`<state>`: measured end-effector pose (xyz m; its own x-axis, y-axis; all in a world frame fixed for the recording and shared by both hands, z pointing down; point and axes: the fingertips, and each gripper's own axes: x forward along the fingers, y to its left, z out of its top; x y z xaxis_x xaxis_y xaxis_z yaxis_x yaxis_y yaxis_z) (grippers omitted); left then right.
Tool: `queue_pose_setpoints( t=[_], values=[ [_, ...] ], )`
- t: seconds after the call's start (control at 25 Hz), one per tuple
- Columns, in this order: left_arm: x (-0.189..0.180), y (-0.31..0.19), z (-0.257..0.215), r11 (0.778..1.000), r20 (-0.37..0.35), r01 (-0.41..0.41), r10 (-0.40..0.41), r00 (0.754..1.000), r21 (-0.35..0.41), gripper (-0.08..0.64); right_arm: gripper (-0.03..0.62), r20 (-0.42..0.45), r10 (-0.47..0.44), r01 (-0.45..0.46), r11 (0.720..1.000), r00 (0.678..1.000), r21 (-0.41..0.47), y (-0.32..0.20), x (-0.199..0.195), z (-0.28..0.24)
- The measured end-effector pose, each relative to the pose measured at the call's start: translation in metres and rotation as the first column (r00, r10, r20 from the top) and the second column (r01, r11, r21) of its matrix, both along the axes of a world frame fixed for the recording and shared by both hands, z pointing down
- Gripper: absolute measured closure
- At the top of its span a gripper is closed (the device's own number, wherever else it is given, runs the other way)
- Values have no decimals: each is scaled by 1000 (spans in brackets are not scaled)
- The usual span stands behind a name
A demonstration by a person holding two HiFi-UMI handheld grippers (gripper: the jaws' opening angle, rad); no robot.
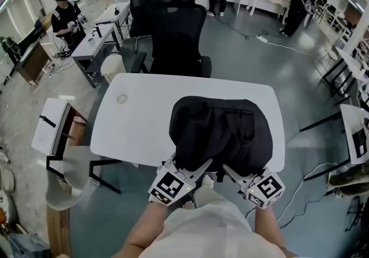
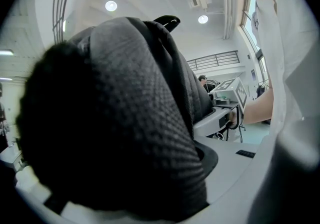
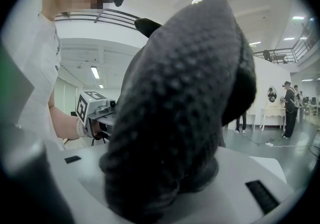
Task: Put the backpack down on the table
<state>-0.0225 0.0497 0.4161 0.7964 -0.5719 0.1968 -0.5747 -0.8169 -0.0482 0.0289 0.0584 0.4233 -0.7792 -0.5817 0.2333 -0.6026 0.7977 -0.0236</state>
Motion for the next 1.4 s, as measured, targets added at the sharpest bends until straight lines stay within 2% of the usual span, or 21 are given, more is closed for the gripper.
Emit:
queue_pose_setpoints(
  t=[0.32,0.68,1.04,1.4],
  values=[
    [1,-74,3,999,25,39,-39,999,-11,425,390,20,-53,54,999,998,-8,-76,1,4],
    [28,-147,1,998,36,59,-59,998,-11,425,390,33,-68,68,998,997,6,-150,28,2],
    [52,-190,-5,998,71,64,-64,995,1,425,388,65,-72,70,997,995,30,-193,51,-2],
    [36,-224,2,998,78,64,-64,995,-5,425,388,72,-66,64,997,995,31,-227,35,4]
  ],
)
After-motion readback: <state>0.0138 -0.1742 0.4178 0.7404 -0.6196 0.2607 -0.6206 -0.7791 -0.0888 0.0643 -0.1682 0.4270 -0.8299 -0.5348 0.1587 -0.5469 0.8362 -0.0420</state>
